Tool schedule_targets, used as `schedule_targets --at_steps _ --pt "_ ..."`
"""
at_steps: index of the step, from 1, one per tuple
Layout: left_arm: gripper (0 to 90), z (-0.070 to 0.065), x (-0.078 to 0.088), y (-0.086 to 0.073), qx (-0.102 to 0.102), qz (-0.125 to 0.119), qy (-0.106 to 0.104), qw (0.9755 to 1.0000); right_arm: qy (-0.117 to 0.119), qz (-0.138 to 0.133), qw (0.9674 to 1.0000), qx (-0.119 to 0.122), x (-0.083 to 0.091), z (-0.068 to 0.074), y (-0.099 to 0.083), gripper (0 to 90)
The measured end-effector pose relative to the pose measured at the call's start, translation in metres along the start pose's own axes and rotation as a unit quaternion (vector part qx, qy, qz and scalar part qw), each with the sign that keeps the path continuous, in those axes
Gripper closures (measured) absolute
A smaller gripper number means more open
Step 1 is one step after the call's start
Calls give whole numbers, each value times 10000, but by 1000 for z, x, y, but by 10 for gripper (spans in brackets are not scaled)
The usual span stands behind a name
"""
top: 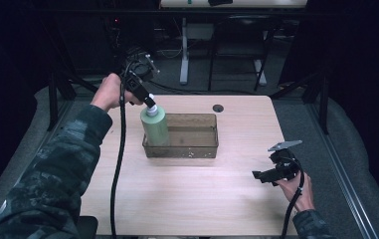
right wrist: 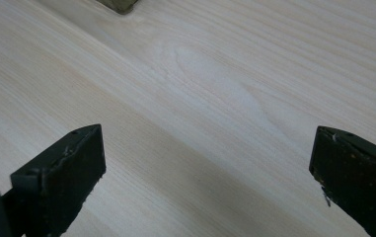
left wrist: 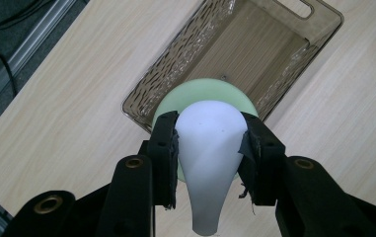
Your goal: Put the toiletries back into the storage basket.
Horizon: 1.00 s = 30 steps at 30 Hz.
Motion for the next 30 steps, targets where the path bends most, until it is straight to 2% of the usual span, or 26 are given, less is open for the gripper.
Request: schedule_targets --at_steps 2,5,12,15,18,22,23,25,30 --pt "631 0 -1 1 17 -52 -102 9999 5 -8 10000 4 0 0 0 2" --pt "630 2 -3 3 82 -134 -135 9998 -9 -12 10000 -10 1 0 0 2" --pt "621 5 -4 3 214 -179 -94 9996 -8 -36 10000 -11 3 -1 0 3" --pt "536 7 -6 3 310 -180 -30 9994 2 -28 10000 -15 2 0 0 3" --pt "347 10 -5 5 448 -302 28 9985 -1 -29 10000 -5 2 -1 0 3" --pt "161 13 -1 3 571 -401 126 9975 -4 -33 10000 -31 2 -1 0 3" --pt "145 13 0 4 603 -473 109 9970 -5 -28 10000 -33 2 -2 0 3" --pt "132 15 5 3 660 -578 219 9959 4 -25 10000 -30 2 -1 -1 3" --pt "50 16 17 -4 777 -781 235 9936 1 -15 10000 -23 2 -1 0 3"
Point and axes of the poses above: each handheld gripper's, and its own axes: x roughly backward along the jaws, y roughly out of its top, z roughly to its left, the point moved 9 cm from there along -x, roughly forward along the jaws, and after that the axes turned 5 degrees about x, right-handed, at the moved point
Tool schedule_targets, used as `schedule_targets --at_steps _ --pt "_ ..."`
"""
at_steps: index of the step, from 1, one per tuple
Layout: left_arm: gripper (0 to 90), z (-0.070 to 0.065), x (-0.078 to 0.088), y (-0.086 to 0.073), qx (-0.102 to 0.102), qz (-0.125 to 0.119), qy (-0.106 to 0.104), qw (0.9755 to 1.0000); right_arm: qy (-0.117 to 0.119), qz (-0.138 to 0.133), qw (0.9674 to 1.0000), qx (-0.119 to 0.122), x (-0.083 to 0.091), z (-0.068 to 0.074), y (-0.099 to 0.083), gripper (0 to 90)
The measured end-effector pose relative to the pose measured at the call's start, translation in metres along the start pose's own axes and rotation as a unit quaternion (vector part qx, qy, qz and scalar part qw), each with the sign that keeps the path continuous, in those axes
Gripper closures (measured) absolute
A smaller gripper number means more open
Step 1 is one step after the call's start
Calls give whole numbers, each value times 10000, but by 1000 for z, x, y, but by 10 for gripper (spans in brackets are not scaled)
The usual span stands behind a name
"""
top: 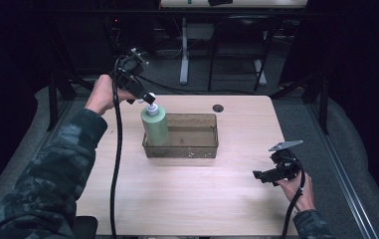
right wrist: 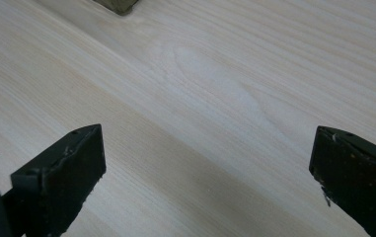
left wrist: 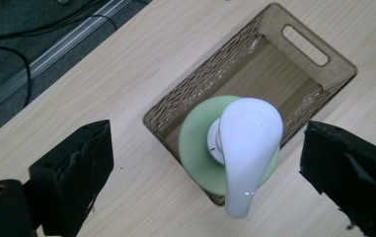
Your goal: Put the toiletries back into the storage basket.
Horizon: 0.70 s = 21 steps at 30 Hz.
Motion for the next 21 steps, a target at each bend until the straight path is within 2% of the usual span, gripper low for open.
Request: schedule_targets --at_steps 3,8,11,16,21 --pt "15 -1 9 -4 104 -143 -49 9998 4 -10 10000 8 1 0 0 3" --pt "3 -5 19 -16 94 -267 8 9996 14 -3 10000 -6 0 1 0 3" --pt "2 -5 22 -24 160 -364 22 9992 -5 13 10000 10 0 1 0 3" --pt "1 -3 27 -43 329 -468 69 9983 -5 21 10000 2 0 1 0 3" --pt "1 -4 29 -64 405 -528 111 9977 -7 15 10000 -2 0 1 0 3"
Point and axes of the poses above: each handheld gripper's, and its own axes: x roughly backward along the jaws, y roughly out of its top, z roughly to its left, the point moved 9 cm from there along -x, roughly forward along the jaws, and after that the axes turned 5 degrees about x, right-handed, at the moved point
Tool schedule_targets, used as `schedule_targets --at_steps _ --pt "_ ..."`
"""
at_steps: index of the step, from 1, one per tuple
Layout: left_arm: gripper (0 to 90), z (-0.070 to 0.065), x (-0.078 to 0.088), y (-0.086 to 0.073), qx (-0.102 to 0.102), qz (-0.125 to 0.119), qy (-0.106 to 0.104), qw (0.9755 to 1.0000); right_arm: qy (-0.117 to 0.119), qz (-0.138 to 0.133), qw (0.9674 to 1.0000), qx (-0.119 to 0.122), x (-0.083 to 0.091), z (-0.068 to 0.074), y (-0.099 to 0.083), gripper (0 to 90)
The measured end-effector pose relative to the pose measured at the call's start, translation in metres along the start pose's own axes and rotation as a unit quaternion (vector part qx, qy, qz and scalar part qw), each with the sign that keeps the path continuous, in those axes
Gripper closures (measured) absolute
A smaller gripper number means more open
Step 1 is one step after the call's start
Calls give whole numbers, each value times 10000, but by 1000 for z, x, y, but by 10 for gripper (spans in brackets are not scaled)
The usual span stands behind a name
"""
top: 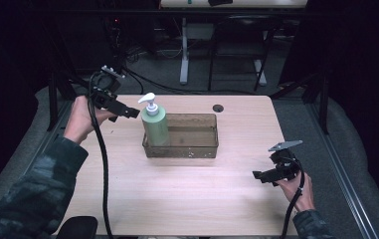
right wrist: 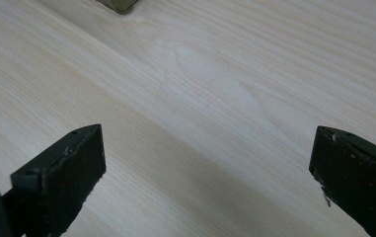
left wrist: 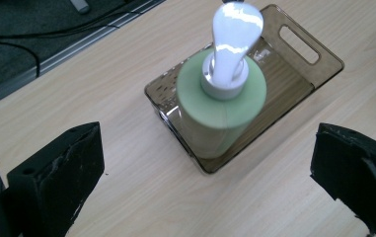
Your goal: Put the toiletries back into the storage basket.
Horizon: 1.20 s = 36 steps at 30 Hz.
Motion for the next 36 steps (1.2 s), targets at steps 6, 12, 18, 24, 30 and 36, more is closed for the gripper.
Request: schedule_targets --at_steps 6,12,18,24,30,36 --pt "1 -1 -1 -26 90 -31 -44 9999 -9 5 10000 2 -1 0 0 1" --pt "0 -5 -8 -54 156 -23 -99 9998 -15 6 10000 3 -1 0 0 0" --pt "0 -5 -18 -78 311 -14 -128 9994 -16 10 10000 5 -1 0 0 0" --pt "0 -3 -30 -103 513 -3 -142 9986 -23 11 10000 3 -1 0 0 0" --pt "0 -4 -45 -125 675 76 -182 9975 -21 18 10000 11 -1 0 -1 0" --pt "0 -5 -60 -146 874 74 -244 9958 -5 12 10000 6 -1 0 0 0"
Point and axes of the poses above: each handheld gripper's, and its own axes: x roughly backward along the jaws, y roughly out of its top, z roughly to its left, the point moved 9 cm from there along -x, roughly forward along the jaws, and after that the axes turned 5 degrees about x, right-handed, at the moved point
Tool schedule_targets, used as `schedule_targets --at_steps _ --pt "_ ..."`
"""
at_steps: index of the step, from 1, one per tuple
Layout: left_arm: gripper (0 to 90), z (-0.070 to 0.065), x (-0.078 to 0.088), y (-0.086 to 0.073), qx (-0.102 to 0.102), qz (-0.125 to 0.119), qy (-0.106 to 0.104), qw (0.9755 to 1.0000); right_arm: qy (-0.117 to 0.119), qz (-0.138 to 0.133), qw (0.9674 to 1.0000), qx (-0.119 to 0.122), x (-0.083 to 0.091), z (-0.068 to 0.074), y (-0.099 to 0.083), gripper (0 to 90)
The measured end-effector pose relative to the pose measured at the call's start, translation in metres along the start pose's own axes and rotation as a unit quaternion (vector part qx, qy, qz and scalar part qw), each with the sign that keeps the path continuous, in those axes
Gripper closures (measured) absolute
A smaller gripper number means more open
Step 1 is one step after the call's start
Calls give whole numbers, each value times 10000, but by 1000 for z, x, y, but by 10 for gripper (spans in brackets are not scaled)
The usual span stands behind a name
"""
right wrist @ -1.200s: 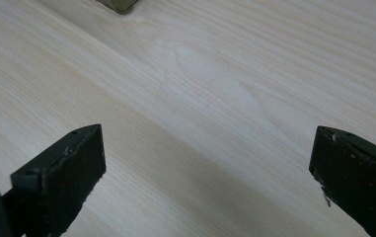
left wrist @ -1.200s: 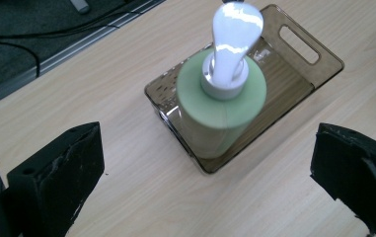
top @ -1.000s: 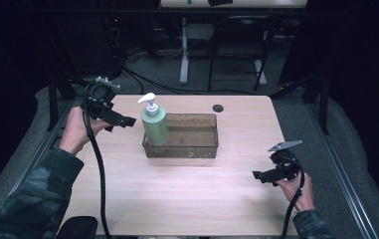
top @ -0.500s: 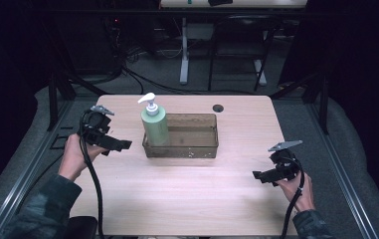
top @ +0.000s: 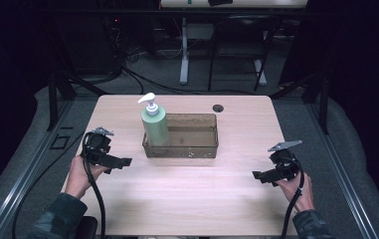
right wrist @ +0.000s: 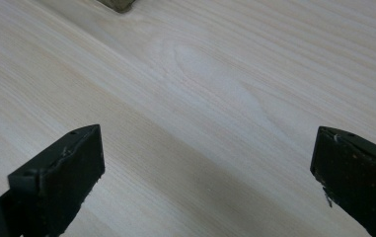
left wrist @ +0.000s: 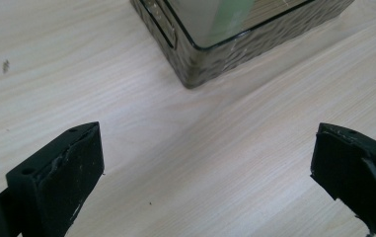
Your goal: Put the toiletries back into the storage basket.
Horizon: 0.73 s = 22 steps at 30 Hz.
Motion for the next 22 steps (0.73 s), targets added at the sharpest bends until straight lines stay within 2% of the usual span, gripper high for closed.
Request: schedule_targets --at_steps 7,12,15,18,20,22 --pt "0 6 -17 -16 232 -80 7 9997 -38 12 10000 34 0 -1 -1 0" --pt "0 10 -21 -22 339 -129 -18 9993 -50 9 10000 -20 0 -2 -1 0" --pt "0 11 -25 -27 353 -76 -57 9993 -54 2 10000 -3 0 -2 -1 0" --pt "0 11 -31 -30 279 27 -3 9996 -54 4 10000 -3 -1 -3 -1 0" --pt "0 11 -34 -32 294 119 -61 9995 -44 18 10000 3 -1 -2 -2 0" --pt "0 12 -35 -32 286 91 -52 9995 -57 10 10000 -5 -2 -3 -2 0"
Point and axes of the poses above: each handheld gripper's, and its own axes: x roughly backward along the jaws, y roughly out of its top, z roughly to its left, the point moved 9 cm from there along -x, roughly forward along the jaws, and after that the axes turned 5 degrees about x, right-handed, at the moved point
